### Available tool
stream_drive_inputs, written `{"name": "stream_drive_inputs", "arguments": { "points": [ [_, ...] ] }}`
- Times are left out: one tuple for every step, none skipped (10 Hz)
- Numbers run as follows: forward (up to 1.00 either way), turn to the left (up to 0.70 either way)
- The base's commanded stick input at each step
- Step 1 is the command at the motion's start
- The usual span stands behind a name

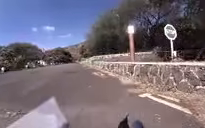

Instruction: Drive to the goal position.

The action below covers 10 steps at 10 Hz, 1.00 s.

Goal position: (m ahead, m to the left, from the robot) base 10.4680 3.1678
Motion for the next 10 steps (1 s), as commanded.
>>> {"name": "stream_drive_inputs", "arguments": {
  "points": [
    [0.5, 0.0],
    [0.5, 0.0],
    [0.5, 0.19],
    [0.5, 0.5],
    [0.5, 0.5],
    [0.5, 0.5],
    [0.5, 0.5],
    [0.5, 0.5],
    [0.5, 0.5],
    [0.5, 0.43]
  ]
}}
